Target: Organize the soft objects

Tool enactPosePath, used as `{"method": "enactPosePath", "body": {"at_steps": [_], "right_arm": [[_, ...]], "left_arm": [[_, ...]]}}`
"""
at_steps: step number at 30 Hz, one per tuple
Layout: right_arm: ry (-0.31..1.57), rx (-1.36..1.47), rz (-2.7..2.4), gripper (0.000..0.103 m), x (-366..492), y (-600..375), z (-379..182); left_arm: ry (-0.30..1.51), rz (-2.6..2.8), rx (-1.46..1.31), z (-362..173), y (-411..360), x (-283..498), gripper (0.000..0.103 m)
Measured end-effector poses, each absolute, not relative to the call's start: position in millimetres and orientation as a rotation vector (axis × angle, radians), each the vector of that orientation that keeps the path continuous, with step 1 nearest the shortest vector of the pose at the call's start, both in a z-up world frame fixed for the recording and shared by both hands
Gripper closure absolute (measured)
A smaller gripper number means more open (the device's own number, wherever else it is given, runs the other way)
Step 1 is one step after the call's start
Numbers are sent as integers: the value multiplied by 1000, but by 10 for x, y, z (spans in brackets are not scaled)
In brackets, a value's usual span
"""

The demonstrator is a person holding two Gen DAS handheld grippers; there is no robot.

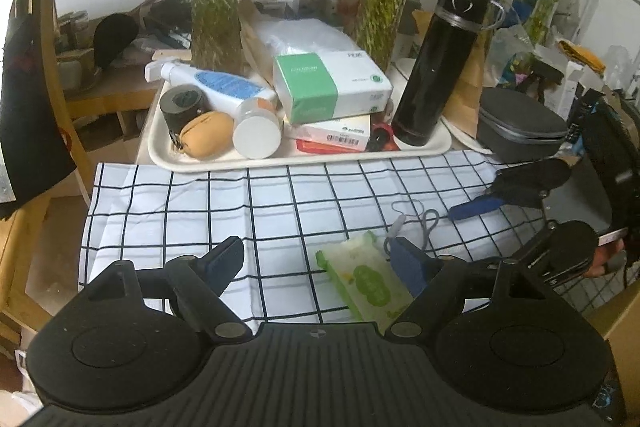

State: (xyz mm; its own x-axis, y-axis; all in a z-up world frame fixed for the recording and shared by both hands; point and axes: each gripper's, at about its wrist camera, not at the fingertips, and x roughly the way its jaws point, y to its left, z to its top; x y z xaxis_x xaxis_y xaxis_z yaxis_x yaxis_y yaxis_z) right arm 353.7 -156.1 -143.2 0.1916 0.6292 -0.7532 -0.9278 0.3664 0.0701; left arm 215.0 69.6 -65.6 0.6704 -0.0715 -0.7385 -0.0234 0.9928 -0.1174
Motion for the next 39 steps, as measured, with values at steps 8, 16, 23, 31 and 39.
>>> {"method": "enactPosePath", "body": {"at_steps": [8,16,23,31,39], "right_arm": [[760,-522,1198,49,3548,-1294,-1619],[784,-575,1216,70,3529,-1170,-1733],[808,-607,1178,99,3481,-1236,-1712],[800,-555,1112,99,3525,-1484,-1476],[766,-475,1000,99,3526,-1872,-1068]], "left_arm": [[873,-13,-103,-732,701,2191,22],[888,2,-97,-772,725,2208,22],[885,23,-92,-832,770,2240,22],[921,15,-130,-964,818,2329,22],[1009,-106,-221,-1145,790,2506,23]]}}
